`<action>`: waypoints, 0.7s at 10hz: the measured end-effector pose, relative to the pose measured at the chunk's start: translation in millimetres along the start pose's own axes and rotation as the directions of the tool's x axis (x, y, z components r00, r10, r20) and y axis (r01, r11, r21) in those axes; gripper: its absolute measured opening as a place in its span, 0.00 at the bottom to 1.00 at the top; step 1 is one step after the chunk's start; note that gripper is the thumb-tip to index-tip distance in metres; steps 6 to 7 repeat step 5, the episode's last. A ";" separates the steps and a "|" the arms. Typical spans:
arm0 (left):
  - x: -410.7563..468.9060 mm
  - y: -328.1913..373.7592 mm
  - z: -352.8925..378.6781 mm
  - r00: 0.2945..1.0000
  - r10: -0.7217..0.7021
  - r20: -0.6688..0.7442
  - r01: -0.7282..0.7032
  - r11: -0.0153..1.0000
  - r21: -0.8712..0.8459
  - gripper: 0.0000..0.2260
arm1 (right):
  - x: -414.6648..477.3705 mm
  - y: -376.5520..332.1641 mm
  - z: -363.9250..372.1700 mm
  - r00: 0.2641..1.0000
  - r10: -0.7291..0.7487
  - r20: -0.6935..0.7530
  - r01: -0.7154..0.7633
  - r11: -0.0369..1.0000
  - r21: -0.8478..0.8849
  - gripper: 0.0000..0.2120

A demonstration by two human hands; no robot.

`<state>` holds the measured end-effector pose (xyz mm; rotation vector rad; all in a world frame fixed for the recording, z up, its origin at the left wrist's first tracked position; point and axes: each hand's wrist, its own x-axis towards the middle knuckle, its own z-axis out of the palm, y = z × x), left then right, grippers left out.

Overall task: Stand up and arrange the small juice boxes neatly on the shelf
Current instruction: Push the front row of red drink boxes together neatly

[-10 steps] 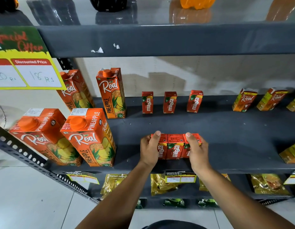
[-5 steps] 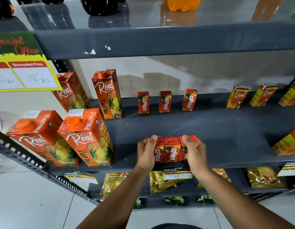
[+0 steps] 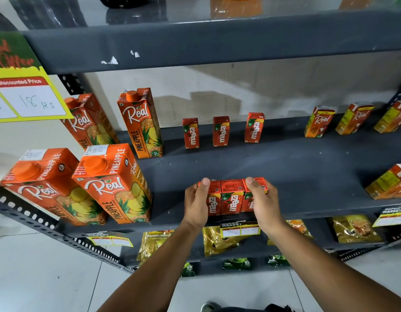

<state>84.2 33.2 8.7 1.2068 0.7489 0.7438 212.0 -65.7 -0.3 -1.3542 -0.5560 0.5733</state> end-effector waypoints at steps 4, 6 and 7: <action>-9.1 7.0 2.0 0.990 0.144 -0.007 -0.142 0.985 0.102 0.38 | -6.5 -12.0 -3.5 1.000 0.005 0.025 -0.006 0.999 0.043 0.35; -16.5 11.7 1.4 0.974 0.201 -0.103 -0.196 0.979 0.056 0.34 | -10.2 -21.9 -14.9 1.000 -0.014 -0.003 0.014 0.995 0.099 0.40; -16.5 11.7 1.4 0.974 0.201 -0.103 -0.196 0.979 0.056 0.34 | -10.2 -21.9 -14.9 1.000 -0.014 -0.003 0.014 0.995 0.099 0.40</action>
